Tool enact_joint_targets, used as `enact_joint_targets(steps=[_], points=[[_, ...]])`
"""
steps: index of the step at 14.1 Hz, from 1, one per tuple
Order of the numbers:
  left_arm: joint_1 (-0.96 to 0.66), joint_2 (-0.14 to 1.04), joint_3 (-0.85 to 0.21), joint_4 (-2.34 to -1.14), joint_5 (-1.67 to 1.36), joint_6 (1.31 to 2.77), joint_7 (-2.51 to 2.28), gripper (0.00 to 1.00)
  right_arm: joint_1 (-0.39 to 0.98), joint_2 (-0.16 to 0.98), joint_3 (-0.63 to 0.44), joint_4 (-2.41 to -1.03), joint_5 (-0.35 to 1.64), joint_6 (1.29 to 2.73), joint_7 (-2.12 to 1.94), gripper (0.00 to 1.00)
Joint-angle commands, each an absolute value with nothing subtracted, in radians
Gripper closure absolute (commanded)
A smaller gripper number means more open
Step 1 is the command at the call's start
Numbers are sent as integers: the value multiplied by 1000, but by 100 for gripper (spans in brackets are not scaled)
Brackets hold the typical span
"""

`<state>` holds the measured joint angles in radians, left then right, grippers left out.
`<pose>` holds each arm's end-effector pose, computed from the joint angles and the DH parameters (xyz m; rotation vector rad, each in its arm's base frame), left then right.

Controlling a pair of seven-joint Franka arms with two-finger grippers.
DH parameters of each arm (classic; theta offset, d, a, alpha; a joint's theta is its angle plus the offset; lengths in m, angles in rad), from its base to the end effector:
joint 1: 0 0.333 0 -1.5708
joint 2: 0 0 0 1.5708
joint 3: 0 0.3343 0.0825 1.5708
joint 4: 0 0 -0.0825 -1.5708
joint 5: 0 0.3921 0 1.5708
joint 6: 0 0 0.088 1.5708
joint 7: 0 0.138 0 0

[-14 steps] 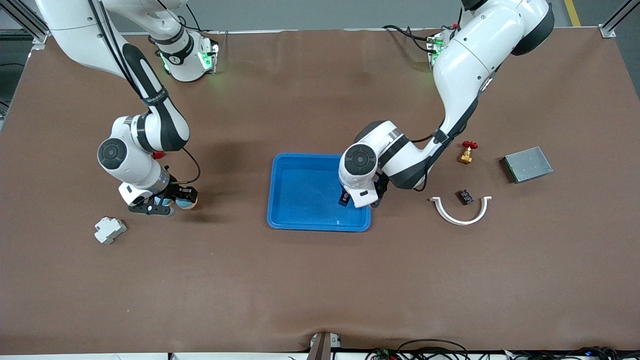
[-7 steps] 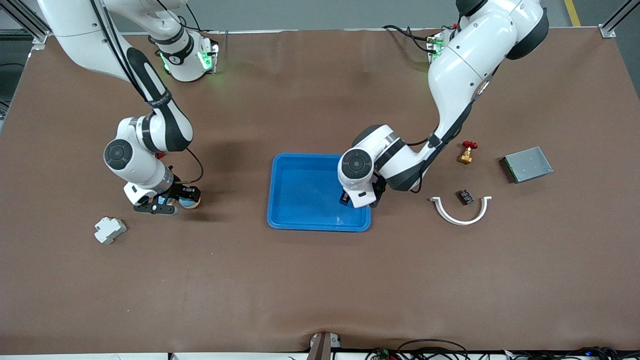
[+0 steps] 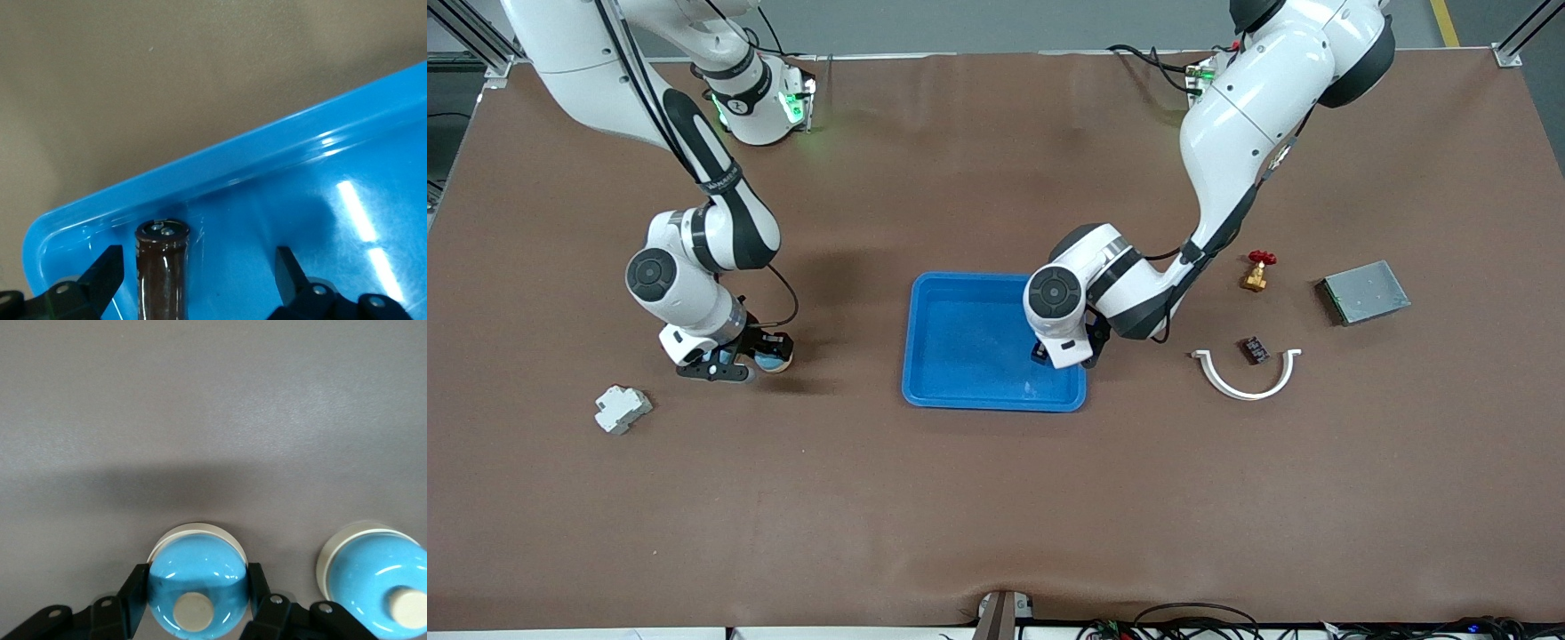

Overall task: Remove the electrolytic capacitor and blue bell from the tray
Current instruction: 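Lift the bell toward the first bell while the left gripper lifts the capacitor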

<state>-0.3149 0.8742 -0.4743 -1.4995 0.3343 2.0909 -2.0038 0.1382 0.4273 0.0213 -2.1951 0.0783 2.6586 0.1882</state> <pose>0.5411 -0.4495 0.1488 -2.5117 -1.6029 0.1911 0.5656 0.0902 0.1689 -3.0856 0.1536 -0.0424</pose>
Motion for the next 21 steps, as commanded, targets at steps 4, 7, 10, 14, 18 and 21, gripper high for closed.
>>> enact_joint_targets(steps=[4,7,10,14,18,21], points=[[-331,870,-468,-1485,357,2097,-2028,24,170,449,21,-2180,95,2684,238,100],[-330,867,-468,-1485,356,2097,-2028,47,167,460,21,-2172,95,2691,239,100],[-330,865,-468,-1483,357,2097,-2026,66,160,462,21,-2166,95,2685,238,0],[-330,861,-468,-1473,357,2095,-2025,100,161,446,21,-2155,95,2666,233,0],[-310,824,-469,-1468,364,2086,-2014,100,161,375,20,-2123,87,2502,224,0],[-290,747,-472,-1470,353,2041,-1979,100,127,284,17,-2117,83,2406,221,0]])
